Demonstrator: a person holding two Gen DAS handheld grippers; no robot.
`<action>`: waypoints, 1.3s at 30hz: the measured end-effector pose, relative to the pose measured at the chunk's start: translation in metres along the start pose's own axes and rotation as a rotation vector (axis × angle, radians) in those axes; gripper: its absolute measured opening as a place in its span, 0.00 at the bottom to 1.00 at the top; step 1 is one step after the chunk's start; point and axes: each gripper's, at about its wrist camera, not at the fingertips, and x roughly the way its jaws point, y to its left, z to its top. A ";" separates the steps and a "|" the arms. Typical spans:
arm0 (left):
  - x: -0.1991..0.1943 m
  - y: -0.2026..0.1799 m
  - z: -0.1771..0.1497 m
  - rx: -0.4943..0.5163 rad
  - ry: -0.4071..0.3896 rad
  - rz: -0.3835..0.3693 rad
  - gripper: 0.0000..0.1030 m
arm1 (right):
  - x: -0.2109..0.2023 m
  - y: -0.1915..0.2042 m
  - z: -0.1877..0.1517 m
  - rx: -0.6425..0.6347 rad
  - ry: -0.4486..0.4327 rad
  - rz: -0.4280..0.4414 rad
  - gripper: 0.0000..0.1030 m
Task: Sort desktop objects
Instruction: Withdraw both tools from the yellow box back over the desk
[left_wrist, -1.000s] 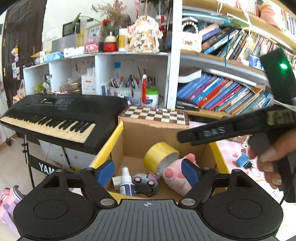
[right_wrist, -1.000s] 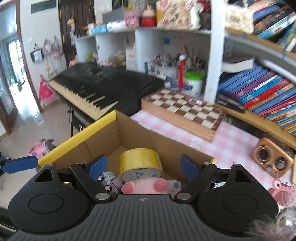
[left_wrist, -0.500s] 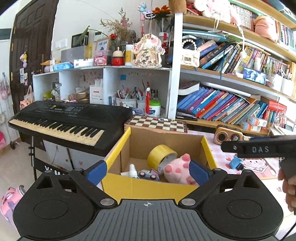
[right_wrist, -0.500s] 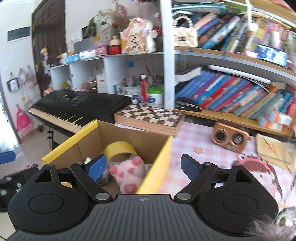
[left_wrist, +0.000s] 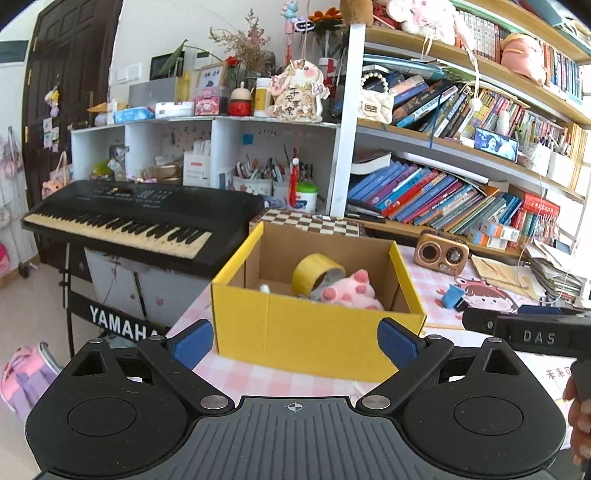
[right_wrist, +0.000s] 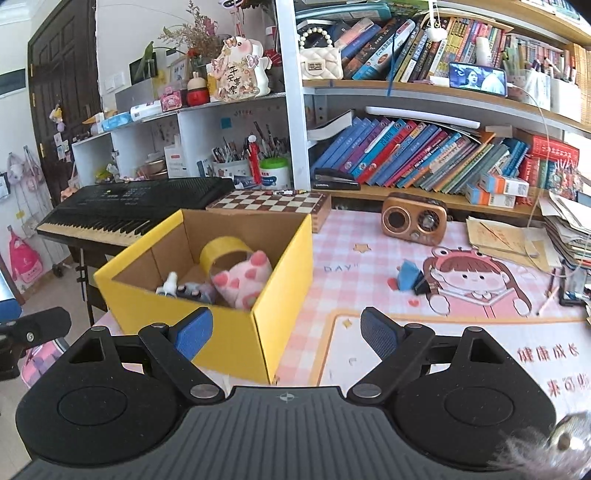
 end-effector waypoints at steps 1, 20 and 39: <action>-0.002 0.000 -0.003 -0.002 0.004 -0.001 0.95 | -0.003 0.001 -0.004 -0.002 0.002 0.000 0.84; -0.029 -0.001 -0.046 0.022 0.095 -0.007 0.95 | -0.045 0.033 -0.067 -0.108 0.057 0.027 0.85; -0.032 -0.016 -0.063 0.063 0.161 -0.065 0.95 | -0.057 0.025 -0.085 -0.082 0.096 -0.014 0.87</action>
